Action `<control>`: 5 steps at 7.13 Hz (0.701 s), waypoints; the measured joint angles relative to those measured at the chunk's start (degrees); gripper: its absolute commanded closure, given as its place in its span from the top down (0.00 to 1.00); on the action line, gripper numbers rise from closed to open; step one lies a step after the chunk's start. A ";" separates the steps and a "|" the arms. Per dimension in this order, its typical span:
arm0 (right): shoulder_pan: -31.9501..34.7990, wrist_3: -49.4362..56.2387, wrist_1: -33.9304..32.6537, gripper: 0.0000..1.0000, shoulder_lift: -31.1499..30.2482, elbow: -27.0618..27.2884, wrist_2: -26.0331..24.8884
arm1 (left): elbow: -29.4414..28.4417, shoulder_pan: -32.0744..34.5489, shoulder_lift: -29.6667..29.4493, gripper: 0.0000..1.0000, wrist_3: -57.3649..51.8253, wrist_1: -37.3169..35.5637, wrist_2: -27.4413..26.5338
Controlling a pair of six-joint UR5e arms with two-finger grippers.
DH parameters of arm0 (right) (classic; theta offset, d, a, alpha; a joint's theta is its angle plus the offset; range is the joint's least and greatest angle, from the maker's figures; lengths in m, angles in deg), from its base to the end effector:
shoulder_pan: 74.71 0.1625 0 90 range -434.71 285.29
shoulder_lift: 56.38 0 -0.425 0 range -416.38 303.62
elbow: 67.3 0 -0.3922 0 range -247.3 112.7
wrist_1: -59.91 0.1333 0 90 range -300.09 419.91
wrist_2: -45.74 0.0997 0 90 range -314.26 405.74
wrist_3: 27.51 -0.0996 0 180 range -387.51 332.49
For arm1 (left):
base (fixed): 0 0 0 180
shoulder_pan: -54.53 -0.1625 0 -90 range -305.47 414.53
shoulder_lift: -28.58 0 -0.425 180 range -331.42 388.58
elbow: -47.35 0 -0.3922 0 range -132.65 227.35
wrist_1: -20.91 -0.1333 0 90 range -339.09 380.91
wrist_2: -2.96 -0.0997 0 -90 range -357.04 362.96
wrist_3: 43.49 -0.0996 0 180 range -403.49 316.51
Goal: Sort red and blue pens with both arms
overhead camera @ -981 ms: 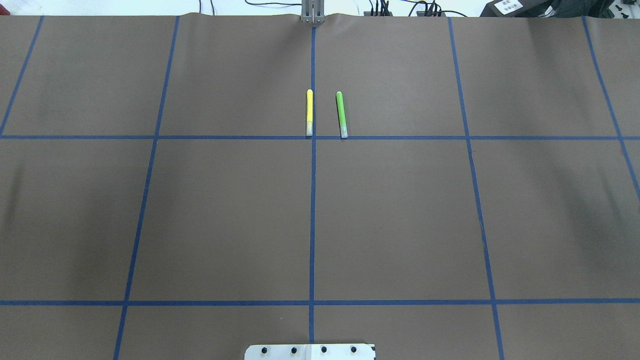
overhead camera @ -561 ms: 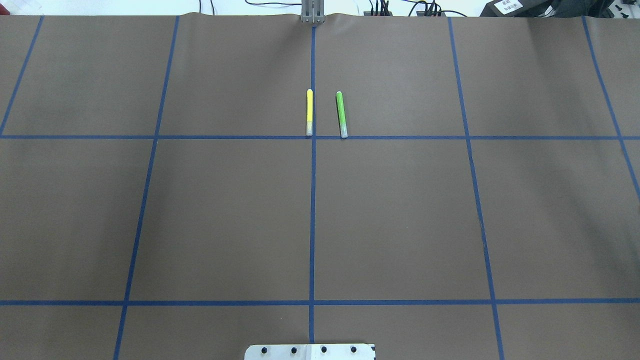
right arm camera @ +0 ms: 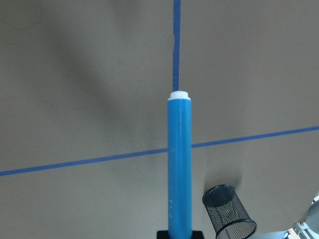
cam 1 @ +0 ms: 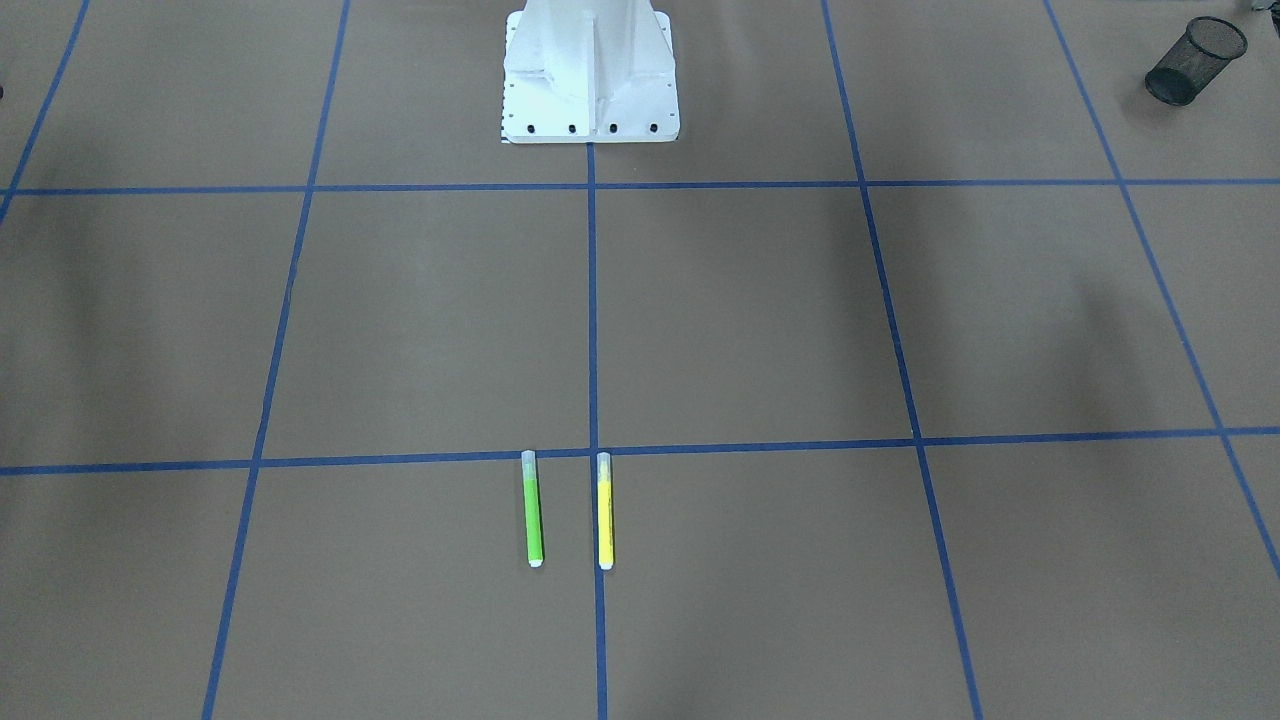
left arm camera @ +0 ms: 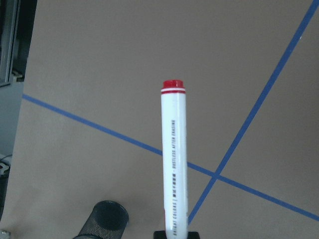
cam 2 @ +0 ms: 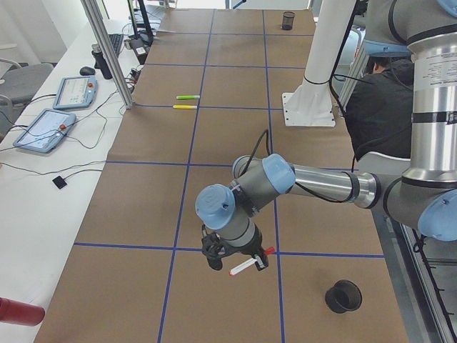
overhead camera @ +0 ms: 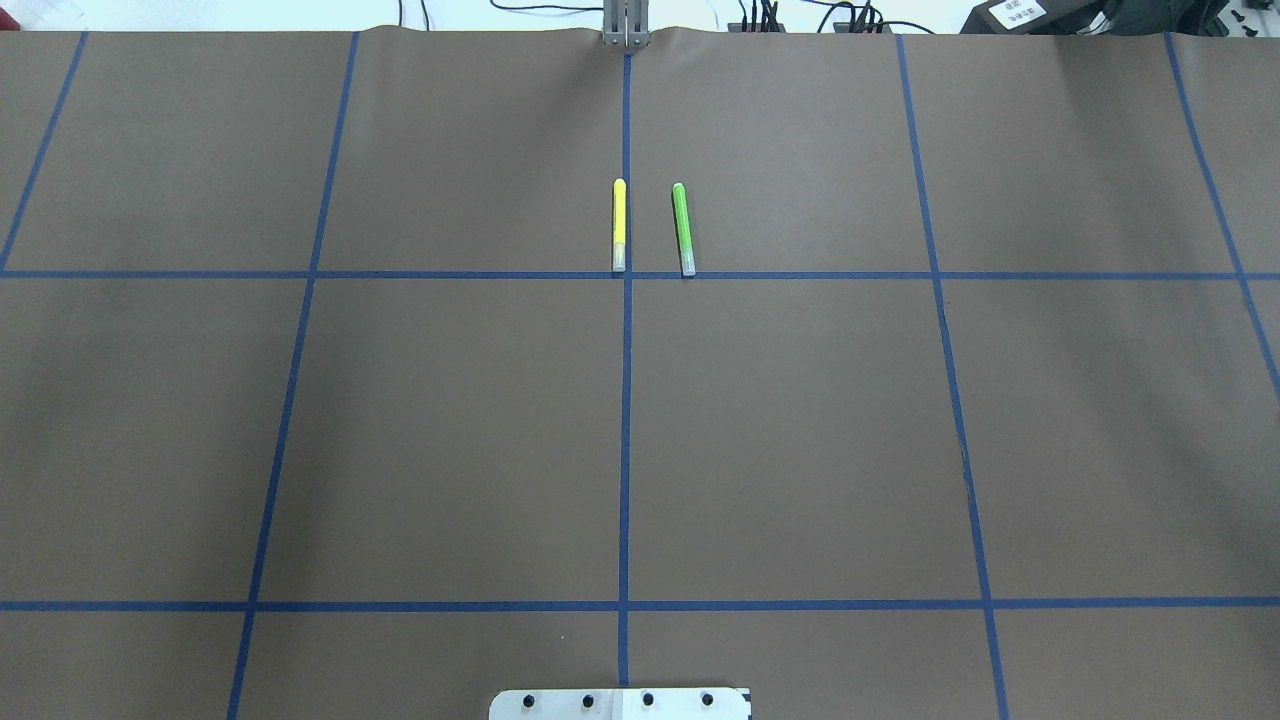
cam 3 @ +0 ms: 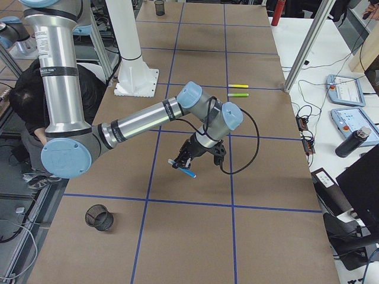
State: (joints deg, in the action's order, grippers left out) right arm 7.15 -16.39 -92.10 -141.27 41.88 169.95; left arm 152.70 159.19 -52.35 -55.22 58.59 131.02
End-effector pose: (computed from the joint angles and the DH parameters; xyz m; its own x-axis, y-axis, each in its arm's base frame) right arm 0.0165 -0.4305 0.5506 0.8295 0.0682 0.5544 0.2772 0.8114 -0.5145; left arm -0.1545 -0.3065 0.6655 0.6716 -0.4789 -0.5653 0.0400 0.7853 -0.6178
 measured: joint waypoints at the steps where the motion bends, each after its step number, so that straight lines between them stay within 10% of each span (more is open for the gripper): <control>1: 1.01 1.53 -2.70 0.00 -0.68 -0.09 0.68 | 0.32 2.18 2.72 0.00 -1.66 -2.93 1.12; 5: 4.91 5.14 -9.11 0.00 -5.26 -0.13 8.25 | -0.98 11.76 9.58 0.00 -2.69 -13.53 1.92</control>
State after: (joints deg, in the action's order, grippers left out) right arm 12.06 -11.25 -101.22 -146.53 41.75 178.19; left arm 151.72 170.95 -42.77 -57.91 45.07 132.94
